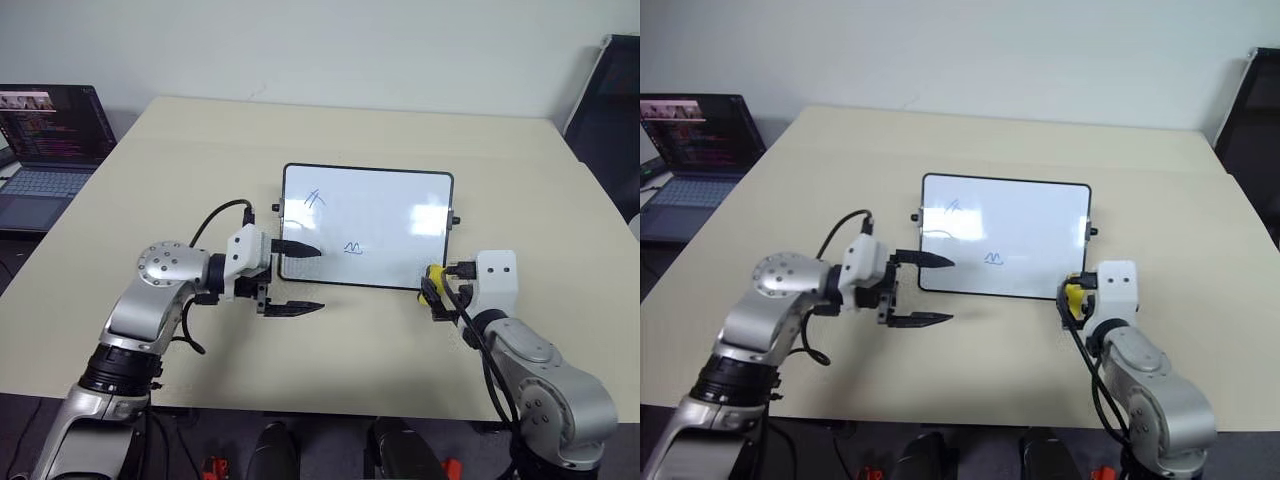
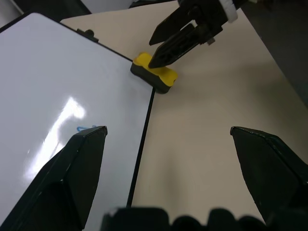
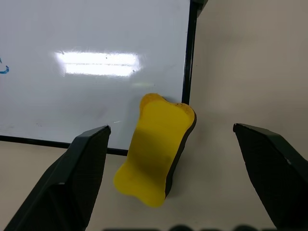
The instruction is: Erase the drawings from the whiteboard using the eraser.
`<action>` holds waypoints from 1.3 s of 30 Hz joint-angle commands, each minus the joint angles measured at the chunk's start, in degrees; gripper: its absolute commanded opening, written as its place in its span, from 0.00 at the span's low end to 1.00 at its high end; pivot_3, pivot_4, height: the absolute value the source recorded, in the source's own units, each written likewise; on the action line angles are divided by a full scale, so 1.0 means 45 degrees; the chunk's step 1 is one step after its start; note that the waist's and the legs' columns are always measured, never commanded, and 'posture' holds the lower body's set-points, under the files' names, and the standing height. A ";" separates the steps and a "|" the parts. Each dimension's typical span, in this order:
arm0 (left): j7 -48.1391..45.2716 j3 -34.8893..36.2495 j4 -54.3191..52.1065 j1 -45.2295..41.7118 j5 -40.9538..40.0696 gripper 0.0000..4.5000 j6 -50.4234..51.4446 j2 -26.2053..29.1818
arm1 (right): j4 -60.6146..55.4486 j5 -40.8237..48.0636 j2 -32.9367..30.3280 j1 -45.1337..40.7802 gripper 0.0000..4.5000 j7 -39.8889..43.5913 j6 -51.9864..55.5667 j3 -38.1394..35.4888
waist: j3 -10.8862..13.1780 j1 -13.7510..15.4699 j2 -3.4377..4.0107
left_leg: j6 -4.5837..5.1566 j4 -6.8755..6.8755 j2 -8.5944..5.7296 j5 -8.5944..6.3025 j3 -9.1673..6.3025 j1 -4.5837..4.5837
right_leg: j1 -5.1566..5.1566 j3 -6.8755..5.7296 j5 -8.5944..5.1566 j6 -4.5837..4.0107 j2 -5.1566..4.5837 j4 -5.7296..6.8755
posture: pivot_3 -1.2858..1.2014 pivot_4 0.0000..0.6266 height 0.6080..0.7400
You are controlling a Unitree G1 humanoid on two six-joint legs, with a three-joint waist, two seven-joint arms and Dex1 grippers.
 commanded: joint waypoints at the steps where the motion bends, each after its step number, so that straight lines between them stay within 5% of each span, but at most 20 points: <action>1: -0.0075 0.0091 -0.0017 -0.0332 0.0059 1.00 -0.0267 -0.0062 | 0.0250 -0.0318 0.0423 -0.0255 1.00 -0.0226 -0.0480 0.0102 | 0.0001 -0.0021 0.0001 | 0.0000 0.0001 0.0001 0.0000 0.0000 0.0001 | 0.0000 0.0000 0.0000 0.0001 0.0000 0.0002 | 0.52 0.24 1.00; 10: 0.0484 0.0180 -0.1083 -0.0414 -0.0009 1.00 0.0763 0.0090 | 0.1244 -0.0644 0.0935 -0.0089 0.96 -0.0165 -0.1369 -0.0027 | 0.0001 -0.0025 0.0001 | 0.0000 0.0002 0.0001 0.0000 -0.0002 -0.0002 | 0.0000 0.0000 0.0002 0.0005 0.0000 0.0004 | 0.52 0.24 1.00; 20: 0.0834 0.0477 -0.1506 0.0203 -0.0081 1.00 0.1321 0.0429 | 0.1009 -0.0750 0.0885 0.0017 0.27 0.0154 -0.1425 -0.0242 | 0.0001 -0.0034 0.0002 | 0.0000 0.0003 0.0001 0.0001 -0.0003 0.0000 | 0.0001 0.0000 0.0002 0.0004 0.0001 0.0004 | 0.52 0.24 1.00; 29: 0.1628 0.1426 -0.2306 0.1618 -0.0671 1.00 0.2544 0.0973 | 0.0288 -0.0734 -0.0341 -0.0024 0.25 0.1082 -0.1375 -0.0188 | 0.0003 -0.0029 0.0005 | 0.0000 0.0002 0.0001 0.0000 -0.0003 -0.0001 | 0.0000 0.0001 -0.0001 0.0002 -0.0002 0.0001 | 0.52 0.24 1.00; 33: 0.1850 0.2441 -0.3222 0.3381 -0.1344 1.00 0.3719 0.1687 | -0.0552 -0.0377 -0.4184 0.0523 0.24 0.4176 -0.3131 0.0363 | 0.0013 -0.0034 0.0019 | -0.0001 0.0000 0.0000 -0.0001 0.0012 -0.0002 | -0.0001 0.0009 -0.0005 0.0002 -0.0010 -0.0006 | 0.52 0.24 1.00; 39: 0.2286 0.3041 -0.3861 0.4366 -0.1405 1.00 0.4082 0.2186 | -0.0708 0.0360 -0.6010 0.0356 0.24 0.6147 -0.4372 0.0299 | 0.0012 -0.0015 0.0012 | 0.0000 0.0012 0.0005 0.0000 -0.0006 0.0010 | 0.0006 -0.0005 -0.0015 -0.0006 -0.0005 0.0003 | 0.52 0.24 1.00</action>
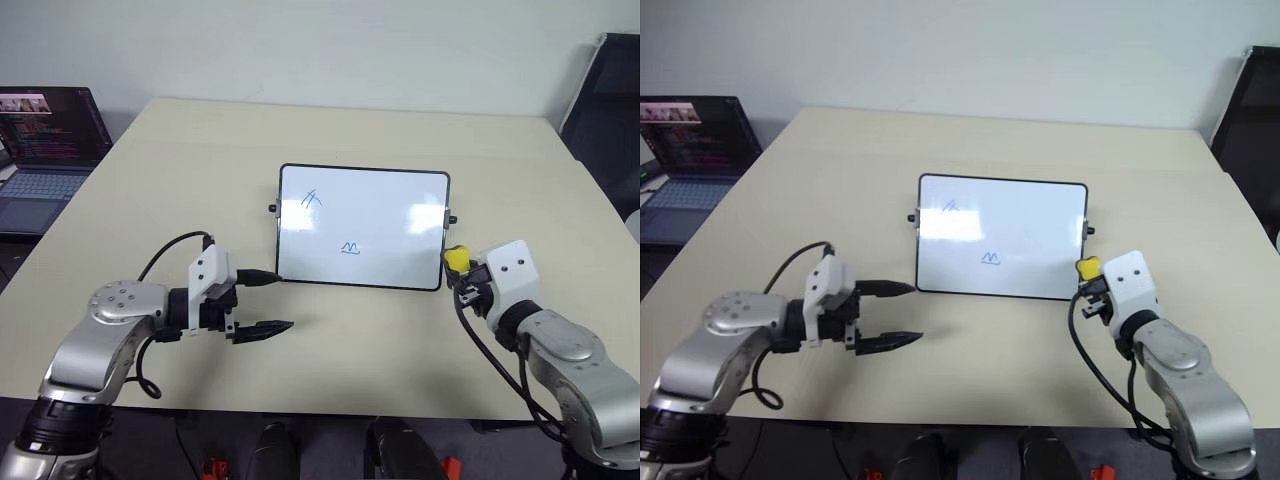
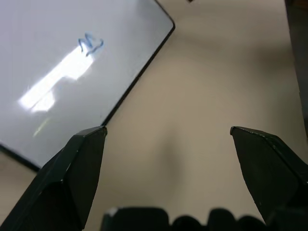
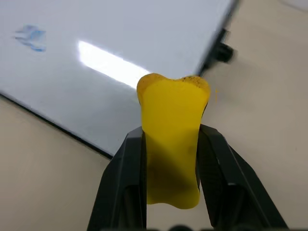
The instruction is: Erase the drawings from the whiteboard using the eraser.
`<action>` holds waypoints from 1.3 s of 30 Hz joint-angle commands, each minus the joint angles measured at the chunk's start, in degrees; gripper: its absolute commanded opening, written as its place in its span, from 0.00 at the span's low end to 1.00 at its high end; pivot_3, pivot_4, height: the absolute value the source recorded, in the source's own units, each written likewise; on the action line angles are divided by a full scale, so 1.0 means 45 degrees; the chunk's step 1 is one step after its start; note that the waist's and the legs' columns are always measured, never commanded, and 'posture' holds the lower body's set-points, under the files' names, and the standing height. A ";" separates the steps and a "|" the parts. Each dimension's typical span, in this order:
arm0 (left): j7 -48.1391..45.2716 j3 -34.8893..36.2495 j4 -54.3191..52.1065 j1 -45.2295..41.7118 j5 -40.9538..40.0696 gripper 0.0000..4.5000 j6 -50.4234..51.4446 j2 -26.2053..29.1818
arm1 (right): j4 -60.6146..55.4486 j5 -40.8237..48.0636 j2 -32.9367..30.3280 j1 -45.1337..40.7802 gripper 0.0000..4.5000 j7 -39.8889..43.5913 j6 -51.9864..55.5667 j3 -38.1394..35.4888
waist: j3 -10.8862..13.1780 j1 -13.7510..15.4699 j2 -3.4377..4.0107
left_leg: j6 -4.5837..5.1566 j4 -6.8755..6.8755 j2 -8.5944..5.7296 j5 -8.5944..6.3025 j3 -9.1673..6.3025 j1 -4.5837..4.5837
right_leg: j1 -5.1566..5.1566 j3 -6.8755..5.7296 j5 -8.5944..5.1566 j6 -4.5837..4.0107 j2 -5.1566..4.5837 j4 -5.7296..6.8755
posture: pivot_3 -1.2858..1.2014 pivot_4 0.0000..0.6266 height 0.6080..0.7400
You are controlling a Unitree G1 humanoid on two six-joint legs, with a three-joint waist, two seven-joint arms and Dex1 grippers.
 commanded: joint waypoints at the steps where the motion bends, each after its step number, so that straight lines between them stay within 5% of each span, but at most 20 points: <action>1: 0.0397 0.0618 -0.0725 0.0059 -0.0218 1.00 0.0138 0.0250 | -0.0505 0.0113 -0.0799 -0.0560 0.24 0.1012 -0.1145 0.0444 | 0.0001 0.0001 -0.0003 | 0.0000 0.0010 -0.0006 0.0000 0.0004 0.0000 | 0.0005 0.0004 0.0001 0.0002 -0.0006 -0.0003 | 0.52 0.24 1.00; 7: 0.1134 0.0994 -0.0802 0.0280 0.0108 1.00 0.0181 0.0326 | 0.0453 -0.1543 -0.1865 -0.1939 0.24 0.1545 -0.2809 0.3506 | 0.0000 -0.0017 -0.0005 | -0.0001 0.0008 -0.0007 -0.0001 0.0020 0.0004 | -0.0012 0.0010 0.0004 0.0002 -0.0011 -0.0006 | 0.52 0.24 1.00; 19: 0.1639 0.0925 -0.0995 0.0368 0.0100 1.00 0.0139 0.0272 | 0.3392 -0.2990 -0.0156 -0.4789 0.24 0.1783 -0.3598 0.5685 | 0.0003 -0.0001 -0.0012 | -0.0003 0.0001 -0.0007 -0.0002 0.0019 -0.0005 | -0.0012 0.0003 0.0003 0.0003 -0.0011 -0.0006 | 0.52 0.24 1.00; 26: 0.1621 0.0528 -0.1246 0.0348 0.0140 1.00 0.0115 0.0154 | 0.6962 -0.5568 0.0369 -0.7663 0.24 0.2318 -0.5384 0.8051 | 0.0006 -0.0015 -0.0007 | -0.0003 -0.0001 -0.0004 -0.0002 0.0020 -0.0004 | -0.0015 -0.0001 0.0009 -0.0001 -0.0007 -0.0005 | 0.52 0.24 1.00; 39: 0.1210 0.0381 -0.0288 0.0898 0.0613 1.00 -0.1323 -0.0029 | 0.9127 -0.7566 0.0573 -0.8424 0.24 0.4511 -0.6687 0.9194 | 0.0004 0.0021 -0.0009 | -0.0004 0.0013 -0.0002 0.0000 0.0019 0.0002 | -0.0008 -0.0005 0.0015 0.0002 -0.0006 0.0006 | 0.52 0.24 1.00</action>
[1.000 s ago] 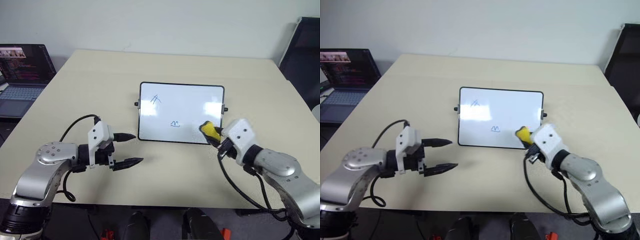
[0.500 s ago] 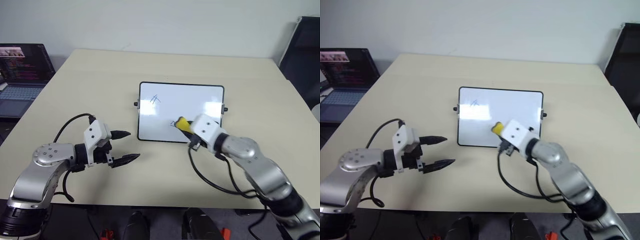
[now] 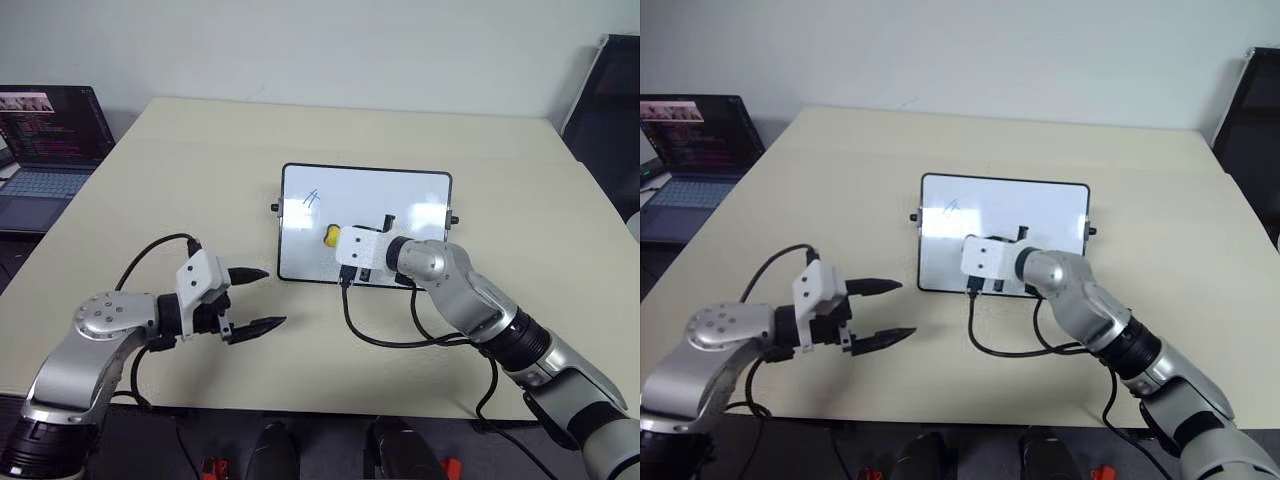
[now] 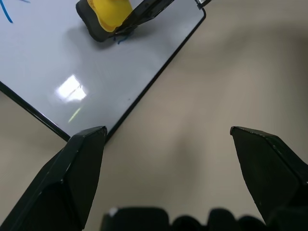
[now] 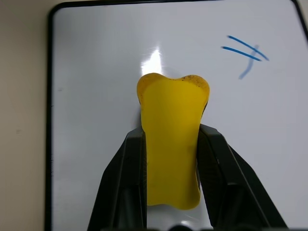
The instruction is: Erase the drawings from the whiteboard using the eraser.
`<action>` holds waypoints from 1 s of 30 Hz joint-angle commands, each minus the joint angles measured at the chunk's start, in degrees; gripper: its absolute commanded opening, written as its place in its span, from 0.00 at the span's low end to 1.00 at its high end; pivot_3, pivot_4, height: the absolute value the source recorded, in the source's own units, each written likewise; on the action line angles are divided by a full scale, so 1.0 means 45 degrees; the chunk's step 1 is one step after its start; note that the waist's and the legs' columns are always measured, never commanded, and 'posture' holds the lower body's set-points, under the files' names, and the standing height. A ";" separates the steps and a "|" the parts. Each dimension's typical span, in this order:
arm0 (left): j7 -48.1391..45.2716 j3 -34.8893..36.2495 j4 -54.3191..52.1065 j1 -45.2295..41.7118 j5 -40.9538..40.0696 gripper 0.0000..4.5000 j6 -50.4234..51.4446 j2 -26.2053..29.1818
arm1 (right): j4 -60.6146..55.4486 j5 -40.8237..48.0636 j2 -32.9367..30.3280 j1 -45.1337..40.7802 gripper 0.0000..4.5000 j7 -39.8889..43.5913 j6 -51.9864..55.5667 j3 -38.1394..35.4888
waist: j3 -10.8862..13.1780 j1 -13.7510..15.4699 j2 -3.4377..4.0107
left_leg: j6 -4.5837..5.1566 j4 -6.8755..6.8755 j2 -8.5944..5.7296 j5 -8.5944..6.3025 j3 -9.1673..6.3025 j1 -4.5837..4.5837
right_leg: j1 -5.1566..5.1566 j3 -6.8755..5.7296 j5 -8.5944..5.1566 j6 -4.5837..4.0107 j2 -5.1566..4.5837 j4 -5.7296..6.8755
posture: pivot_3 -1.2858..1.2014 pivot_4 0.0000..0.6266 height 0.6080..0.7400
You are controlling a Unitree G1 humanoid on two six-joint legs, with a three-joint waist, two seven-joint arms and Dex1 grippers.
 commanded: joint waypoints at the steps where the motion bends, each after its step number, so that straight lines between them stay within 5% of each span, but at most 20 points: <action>1: -0.0204 -0.0002 0.0361 0.0005 0.0177 1.00 -0.0776 -0.0125 | 0.0207 -0.0405 -0.0004 0.0259 0.24 0.0688 -0.0172 0.0196 | -0.0001 0.0009 -0.0002 | 0.0000 0.0002 0.0000 0.0000 0.0000 0.0002 | 0.0004 0.0000 0.0001 0.0000 0.0000 0.0000 | 0.52 0.24 1.00; 15: -0.0423 -0.0259 0.0709 0.0000 0.0242 1.00 -0.1387 -0.0395 | -0.0150 -0.0245 0.0056 0.1177 0.23 0.1024 0.0044 -0.1484 | -0.0006 0.0054 -0.0010 | -0.0001 0.0013 -0.0001 0.0002 -0.0001 0.0007 | 0.0014 0.0001 0.0011 0.0003 0.0000 0.0006 | 0.52 0.24 1.00; 23: -0.0644 -0.0630 0.0152 -0.0563 -0.0016 1.00 -0.1131 -0.0509 | -0.5211 0.2657 -0.2155 0.3525 0.23 0.3393 0.3740 -0.5386 | 0.0004 0.0104 0.0006 | -0.0001 -0.0009 0.0001 0.0000 -0.0003 -0.0006 | 0.0003 -0.0002 0.0002 -0.0003 0.0000 -0.0006 | 0.52 0.24 1.00; 30: -0.0715 -0.0906 -0.0675 -0.1755 -0.1036 1.00 -0.0405 -0.1044 | -0.7485 0.4588 -0.1881 0.6157 0.23 0.2476 0.8351 -1.0883 | -0.0001 0.0114 -0.0003 | -0.0001 0.0001 -0.0005 0.0000 -0.0010 -0.0008 | 0.0013 -0.0004 0.0000 0.0008 0.0000 -0.0004 | 0.52 0.24 1.00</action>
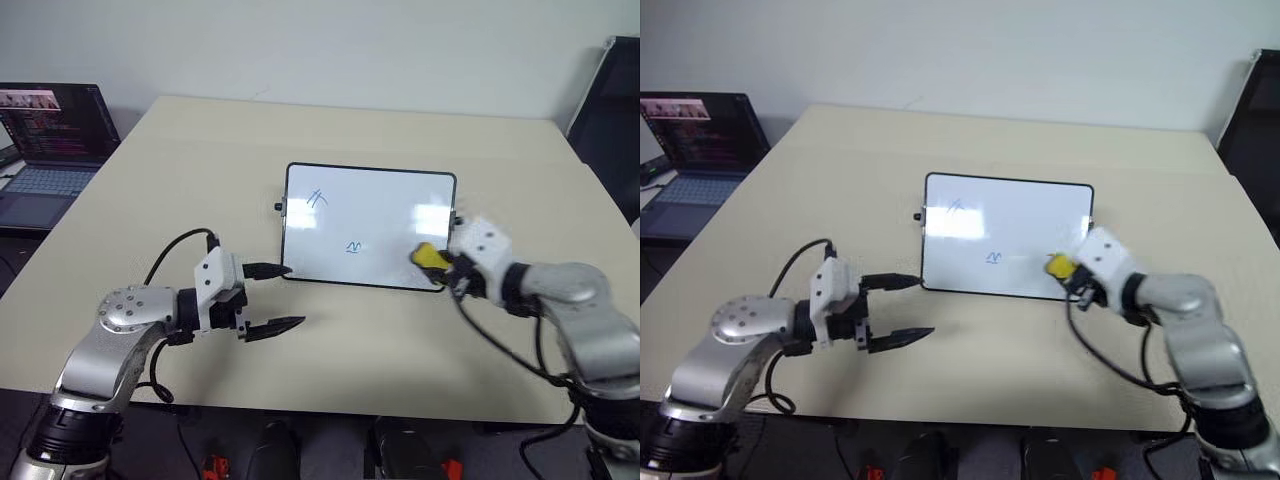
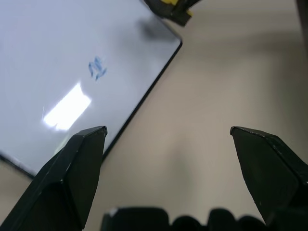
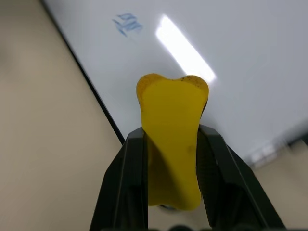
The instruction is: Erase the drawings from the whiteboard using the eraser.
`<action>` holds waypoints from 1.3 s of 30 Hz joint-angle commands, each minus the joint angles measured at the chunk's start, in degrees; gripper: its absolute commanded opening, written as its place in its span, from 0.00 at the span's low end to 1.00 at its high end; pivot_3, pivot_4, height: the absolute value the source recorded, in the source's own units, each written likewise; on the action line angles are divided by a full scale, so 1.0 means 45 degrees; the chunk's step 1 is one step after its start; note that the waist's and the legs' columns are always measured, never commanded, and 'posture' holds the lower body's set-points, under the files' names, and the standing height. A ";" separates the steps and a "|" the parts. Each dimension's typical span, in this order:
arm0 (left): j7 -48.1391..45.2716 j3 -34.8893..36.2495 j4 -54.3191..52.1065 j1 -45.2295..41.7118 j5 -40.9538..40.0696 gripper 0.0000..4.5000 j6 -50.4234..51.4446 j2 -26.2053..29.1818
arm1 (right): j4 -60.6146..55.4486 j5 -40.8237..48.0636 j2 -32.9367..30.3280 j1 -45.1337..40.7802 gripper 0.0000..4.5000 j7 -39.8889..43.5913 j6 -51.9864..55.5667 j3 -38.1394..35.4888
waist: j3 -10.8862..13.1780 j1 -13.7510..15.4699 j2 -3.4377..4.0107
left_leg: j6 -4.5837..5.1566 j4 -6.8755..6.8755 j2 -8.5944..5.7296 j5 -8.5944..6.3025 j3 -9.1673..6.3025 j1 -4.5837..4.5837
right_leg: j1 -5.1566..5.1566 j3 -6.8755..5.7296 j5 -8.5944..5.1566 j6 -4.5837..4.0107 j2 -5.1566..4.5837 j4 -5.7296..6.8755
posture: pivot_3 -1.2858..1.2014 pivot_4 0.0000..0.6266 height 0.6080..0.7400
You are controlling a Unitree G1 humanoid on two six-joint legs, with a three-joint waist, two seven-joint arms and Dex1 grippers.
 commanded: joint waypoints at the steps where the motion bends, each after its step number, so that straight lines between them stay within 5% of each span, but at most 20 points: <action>1: -0.0220 -0.0209 -0.0717 -0.0662 -0.0556 1.00 0.0276 -0.0118 | -0.1234 0.0656 0.0287 0.0711 0.23 -0.0729 0.1565 -0.2013 | 0.0000 -0.0036 0.0000 | 0.0000 0.0001 0.0001 0.0000 -0.0001 0.0001 | 0.0000 0.0000 0.0001 0.0001 0.0001 0.0001 | 0.52 0.24 1.00; 7: -0.0793 -0.1413 -0.0262 -0.2642 -0.0396 1.00 0.0359 -0.0692 | -0.1316 0.1178 0.1292 0.2441 0.23 -0.2105 0.2848 -0.3312 | -0.0002 -0.0082 -0.0003 | 0.0001 0.0006 -0.0006 0.0001 0.0003 0.0008 | 0.0005 0.0011 0.0005 0.0007 0.0001 0.0000 | 0.52 0.24 1.00; 16: -0.1025 -0.2500 0.0251 -0.4148 -0.0113 1.00 0.0318 -0.1701 | 0.0729 0.1783 0.2632 0.1881 0.23 -0.3964 0.2429 -0.4229 | -0.0002 -0.0122 0.0001 | 0.0002 0.0008 -0.0011 0.0002 0.0003 0.0004 | 0.0009 0.0019 0.0043 0.0072 0.0004 -0.0003 | 0.52 0.24 1.00; 26: -0.0909 -0.2512 0.0491 -0.4035 0.0064 1.00 0.0371 -0.1769 | 0.0939 0.2008 0.2407 0.2015 0.99 -0.4975 0.1174 -0.3542 | -0.0001 -0.0123 0.0004 | 0.0003 -0.0001 -0.0008 0.0002 -0.0001 0.0005 | 0.0007 0.0018 0.0049 0.0086 0.0007 -0.0002 | 0.52 0.24 1.00; 39: -0.1002 -0.2446 0.1098 -0.3898 0.0332 1.00 -0.0012 -0.1849 | -0.0648 0.1770 0.4946 0.2324 1.00 -0.8127 0.1533 -0.3063 | -0.0002 -0.0119 0.0006 | 0.0002 0.0001 -0.0006 0.0002 -0.0007 0.0002 | 0.0007 0.0016 0.0045 0.0077 0.0010 -0.0001 | 0.52 0.24 1.00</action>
